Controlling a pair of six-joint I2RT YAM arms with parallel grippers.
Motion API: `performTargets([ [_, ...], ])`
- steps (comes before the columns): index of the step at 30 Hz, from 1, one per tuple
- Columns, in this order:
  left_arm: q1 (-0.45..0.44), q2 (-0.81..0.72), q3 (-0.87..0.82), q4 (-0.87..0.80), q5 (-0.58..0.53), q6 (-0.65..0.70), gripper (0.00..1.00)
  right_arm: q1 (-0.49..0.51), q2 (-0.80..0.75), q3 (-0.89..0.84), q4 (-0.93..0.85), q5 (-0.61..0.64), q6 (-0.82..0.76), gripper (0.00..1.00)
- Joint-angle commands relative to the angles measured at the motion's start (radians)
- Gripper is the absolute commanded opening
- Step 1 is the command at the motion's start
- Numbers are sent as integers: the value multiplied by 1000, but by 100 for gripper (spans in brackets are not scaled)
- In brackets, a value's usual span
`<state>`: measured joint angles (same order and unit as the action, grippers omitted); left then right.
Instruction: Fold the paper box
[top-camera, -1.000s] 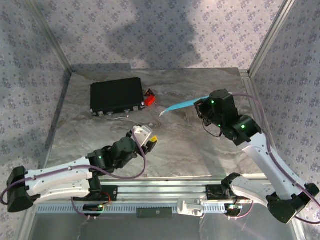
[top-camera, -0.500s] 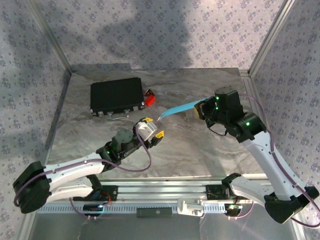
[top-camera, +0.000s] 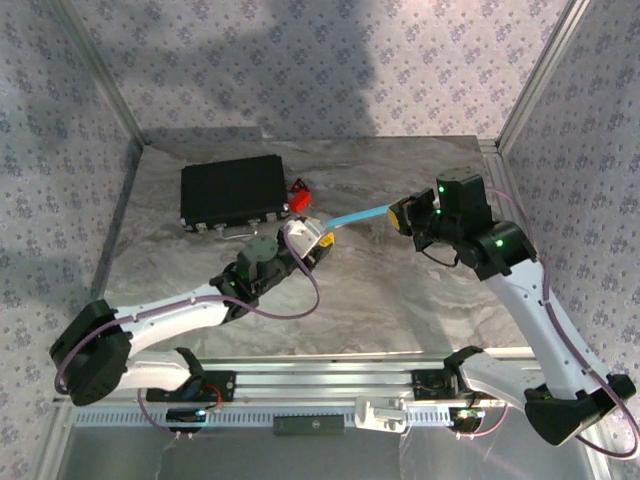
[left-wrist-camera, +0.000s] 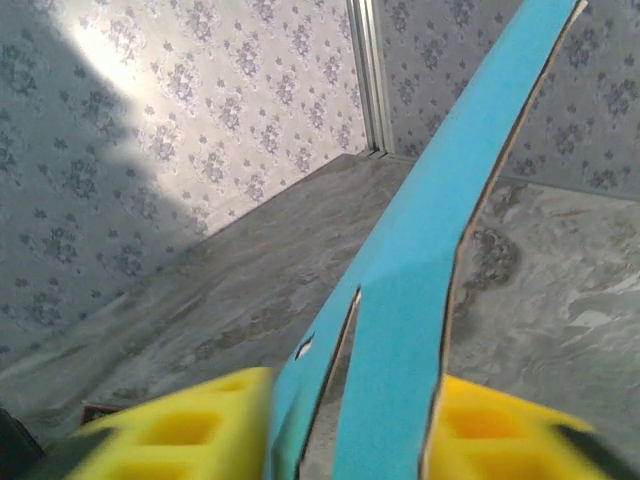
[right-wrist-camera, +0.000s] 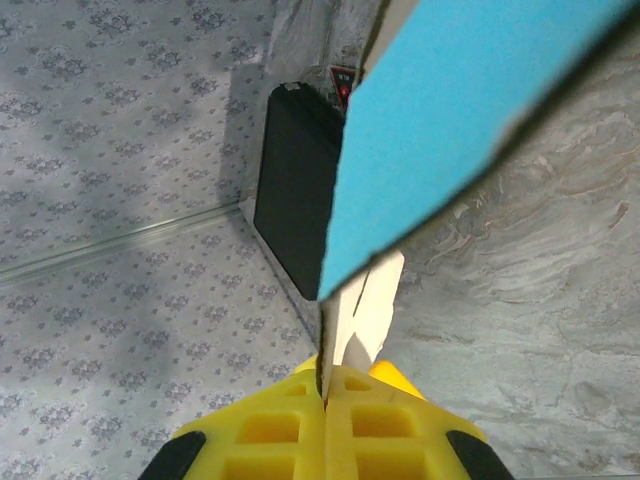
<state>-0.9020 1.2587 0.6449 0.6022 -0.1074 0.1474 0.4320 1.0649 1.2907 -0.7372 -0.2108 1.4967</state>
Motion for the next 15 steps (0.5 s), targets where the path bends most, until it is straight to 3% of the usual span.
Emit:
performTargets([
  [1,16,10,56,0,45,-4,16,-17,13,35,5,-42,11,0],
  [4,19,-13,114,-95,57,-61,0,-58,29,46,35,-100,-16,0],
  [5,28,-24,157,-171,62,-108,0,-87,41,77,35,-123,-55,13],
  [7,41,-38,264,-352,44,-211,0,-119,52,156,19,-122,-150,50],
  [9,66,-34,384,-558,36,-336,0,-129,55,249,-47,-90,-231,65],
  [12,137,11,549,-824,136,-515,0,-136,44,340,-99,-53,-275,71],
  [15,164,77,656,-1002,213,-605,0,-140,47,376,-121,-36,-293,72],
])
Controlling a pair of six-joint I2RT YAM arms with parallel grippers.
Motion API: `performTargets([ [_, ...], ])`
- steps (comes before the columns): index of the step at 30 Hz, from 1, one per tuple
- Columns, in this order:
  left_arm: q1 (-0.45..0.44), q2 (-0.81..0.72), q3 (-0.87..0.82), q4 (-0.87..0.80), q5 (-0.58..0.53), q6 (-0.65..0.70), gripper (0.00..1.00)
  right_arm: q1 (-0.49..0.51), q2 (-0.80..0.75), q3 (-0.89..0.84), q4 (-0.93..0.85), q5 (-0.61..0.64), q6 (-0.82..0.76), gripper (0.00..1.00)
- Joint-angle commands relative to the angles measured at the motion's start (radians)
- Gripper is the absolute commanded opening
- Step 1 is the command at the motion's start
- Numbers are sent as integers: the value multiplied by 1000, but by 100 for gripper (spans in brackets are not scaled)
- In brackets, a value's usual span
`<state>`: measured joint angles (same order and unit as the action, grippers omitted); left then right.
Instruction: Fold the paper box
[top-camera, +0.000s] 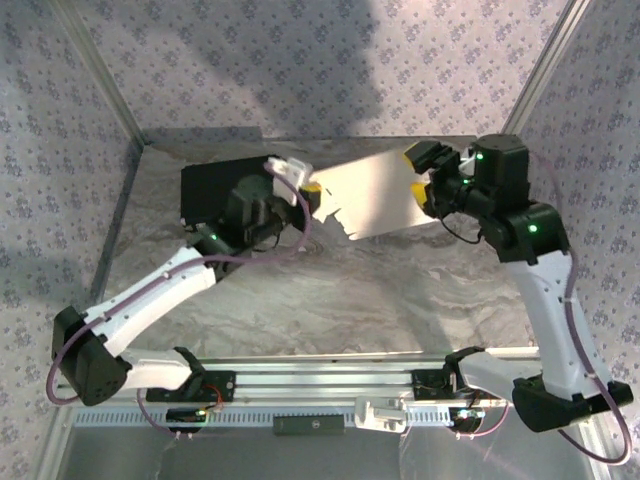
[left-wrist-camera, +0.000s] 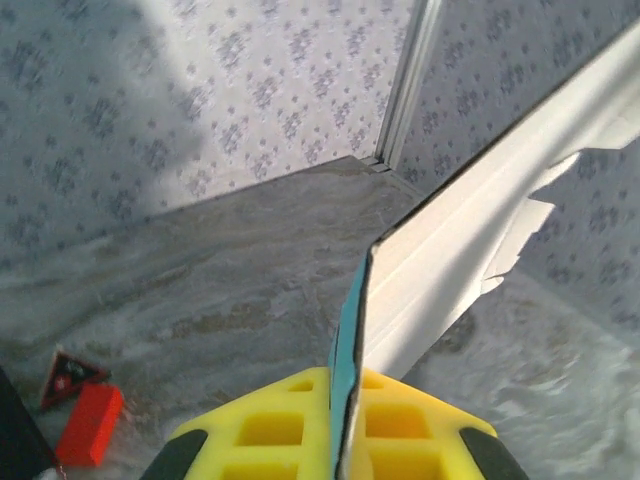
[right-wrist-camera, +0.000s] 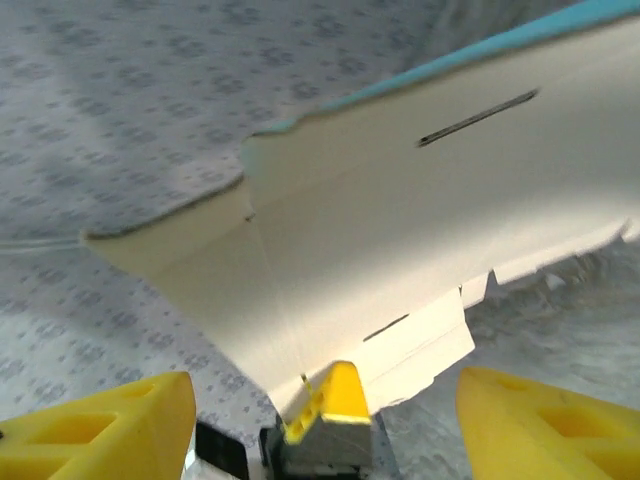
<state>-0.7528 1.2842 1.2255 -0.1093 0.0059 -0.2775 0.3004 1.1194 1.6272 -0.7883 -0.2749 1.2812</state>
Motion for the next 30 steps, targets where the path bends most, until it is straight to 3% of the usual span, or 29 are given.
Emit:
performTargets([
  [1,16,72,96,-330,106,-194,0,-9,-5,37,-65,31,-80,72],
  [4,50,146,150,-454,136,-240,0,-4,9,4,-45,9,-86,73],
  [9,87,216,128,-495,163,-219,0,26,0,-107,-7,14,-98,73],
  [21,64,242,-113,-275,79,81,0,103,76,-411,255,-36,-112,69],
  [30,41,211,-243,-164,26,179,0,187,177,-656,615,1,82,64],
])
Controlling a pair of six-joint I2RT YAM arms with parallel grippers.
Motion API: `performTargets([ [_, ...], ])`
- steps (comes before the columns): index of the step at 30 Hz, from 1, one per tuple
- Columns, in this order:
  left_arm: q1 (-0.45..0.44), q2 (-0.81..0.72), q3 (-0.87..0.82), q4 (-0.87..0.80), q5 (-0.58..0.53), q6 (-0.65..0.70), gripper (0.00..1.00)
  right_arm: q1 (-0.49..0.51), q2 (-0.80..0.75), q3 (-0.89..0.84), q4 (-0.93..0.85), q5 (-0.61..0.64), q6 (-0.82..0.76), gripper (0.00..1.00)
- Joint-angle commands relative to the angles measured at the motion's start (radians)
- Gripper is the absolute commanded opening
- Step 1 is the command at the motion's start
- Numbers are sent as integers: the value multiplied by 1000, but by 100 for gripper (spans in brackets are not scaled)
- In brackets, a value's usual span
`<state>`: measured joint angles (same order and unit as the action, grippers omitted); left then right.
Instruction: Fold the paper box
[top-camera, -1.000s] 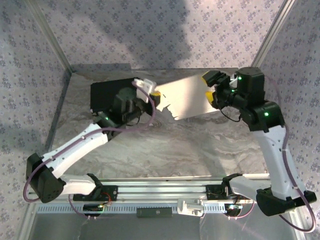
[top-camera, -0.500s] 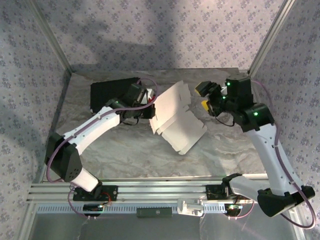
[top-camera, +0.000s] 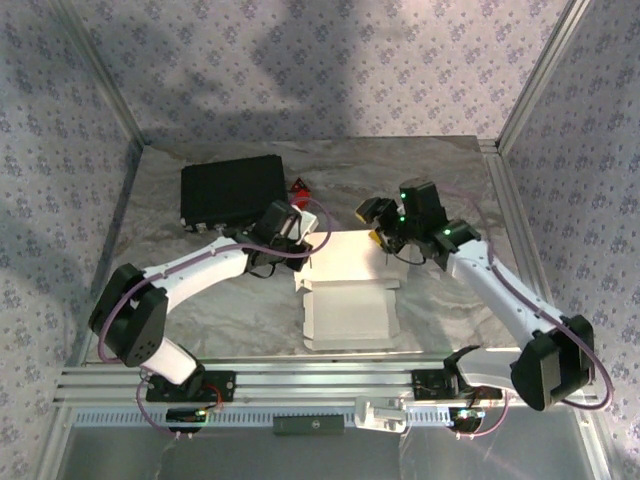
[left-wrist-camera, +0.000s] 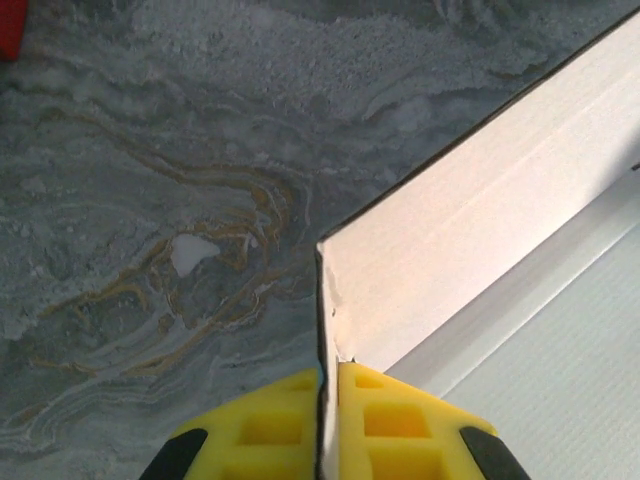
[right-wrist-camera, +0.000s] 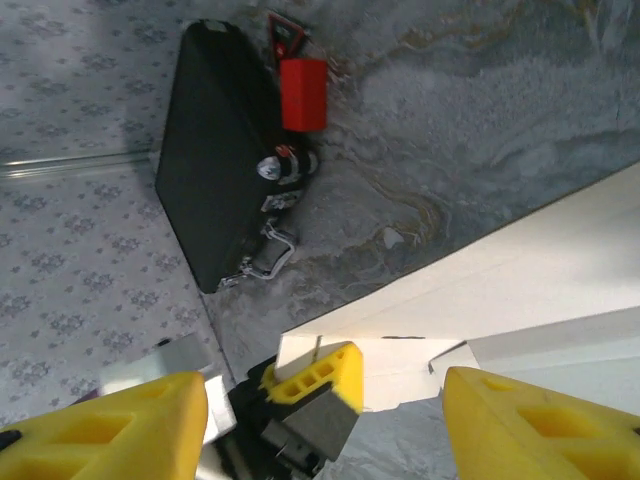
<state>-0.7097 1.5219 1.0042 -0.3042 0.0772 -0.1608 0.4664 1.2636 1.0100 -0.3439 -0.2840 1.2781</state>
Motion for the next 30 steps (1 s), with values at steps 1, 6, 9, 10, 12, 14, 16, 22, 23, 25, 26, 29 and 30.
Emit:
performTargets([
  [1,-2,-30,-31,40,-51,60,0,29,53,-49,197,11,106,64],
  [6,-3,-49,-52,76,-60,35,0,66,111,-85,238,44,214,60],
  [9,-2,-57,-53,90,-63,27,0,89,106,-96,239,106,256,59],
  [10,-3,-59,-55,94,-64,25,0,93,107,-93,240,124,265,59],
  [12,-4,-58,-52,96,-68,23,0,94,118,-83,242,142,276,59],
  [14,-4,-55,-49,96,-73,22,0,91,144,-62,230,139,286,58],
  [16,-4,-55,-47,97,-77,19,0,89,171,-49,233,126,304,56],
  [22,-4,-60,-58,106,-89,15,0,94,198,-44,232,134,331,44],
  [23,-4,-62,-60,107,-89,15,0,94,197,-47,233,139,335,39],
  [25,-5,-63,-62,107,-90,13,0,96,192,-51,228,151,336,34],
  [26,-4,-63,-65,107,-90,10,0,95,193,-49,224,154,338,32],
  [29,-5,-72,-78,120,-98,4,0,98,203,-48,210,153,343,29],
  [30,-4,-75,-82,123,-105,-1,0,101,203,-45,196,155,349,29],
])
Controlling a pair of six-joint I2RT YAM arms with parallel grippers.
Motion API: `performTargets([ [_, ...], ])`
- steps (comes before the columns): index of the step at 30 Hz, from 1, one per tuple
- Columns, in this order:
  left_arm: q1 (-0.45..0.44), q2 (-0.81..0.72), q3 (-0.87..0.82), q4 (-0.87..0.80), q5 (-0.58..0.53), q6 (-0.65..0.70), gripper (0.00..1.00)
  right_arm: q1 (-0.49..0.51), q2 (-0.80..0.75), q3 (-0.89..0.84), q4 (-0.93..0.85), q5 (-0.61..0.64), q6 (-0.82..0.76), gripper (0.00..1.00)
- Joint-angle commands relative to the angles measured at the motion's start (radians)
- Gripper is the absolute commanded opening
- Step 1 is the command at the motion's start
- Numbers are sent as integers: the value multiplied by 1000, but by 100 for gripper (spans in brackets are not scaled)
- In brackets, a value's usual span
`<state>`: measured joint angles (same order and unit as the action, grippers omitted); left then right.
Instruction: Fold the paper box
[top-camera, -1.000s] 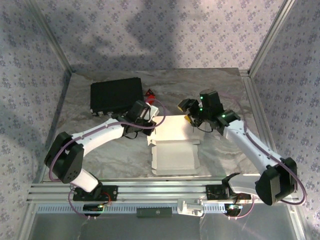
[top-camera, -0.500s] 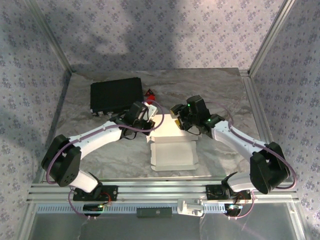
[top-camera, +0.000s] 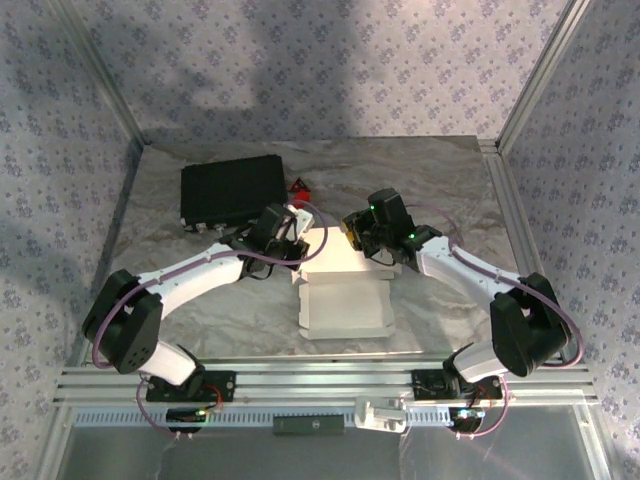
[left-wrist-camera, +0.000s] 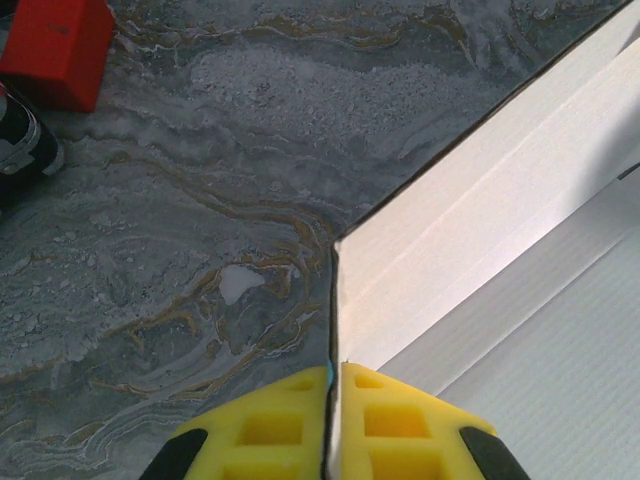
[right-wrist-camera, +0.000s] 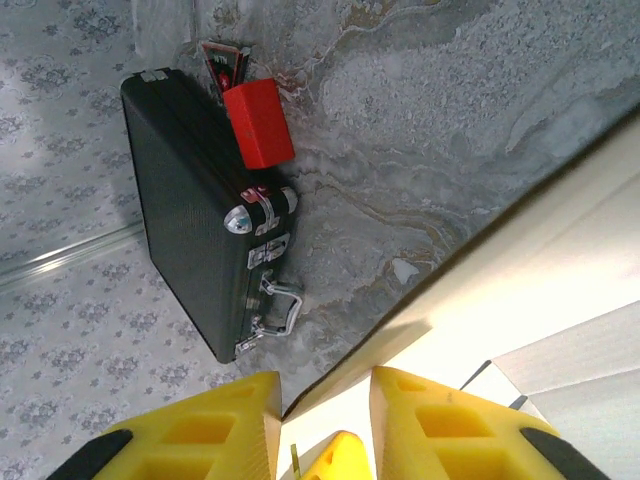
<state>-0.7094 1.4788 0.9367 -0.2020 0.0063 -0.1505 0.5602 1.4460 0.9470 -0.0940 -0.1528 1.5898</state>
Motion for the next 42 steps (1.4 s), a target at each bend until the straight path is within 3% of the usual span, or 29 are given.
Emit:
performTargets([
  [1,-5,-34,-17,21,-42,-16,0,9,18,23,-74,31,41,31],
  [11,-26,-64,-28,35,-117,-106,0,157,-95,31,-196,412,314,48],
  [18,-46,-44,-26,34,-156,-145,0,214,-88,141,-306,541,424,60],
  [24,-55,-43,-36,44,-168,-155,0,204,-35,193,-322,474,421,60],
  [30,-62,-50,-36,42,-173,-159,0,194,55,237,-304,400,418,49],
  [42,-64,-57,-41,35,-174,-147,0,135,142,277,-256,286,380,43],
])
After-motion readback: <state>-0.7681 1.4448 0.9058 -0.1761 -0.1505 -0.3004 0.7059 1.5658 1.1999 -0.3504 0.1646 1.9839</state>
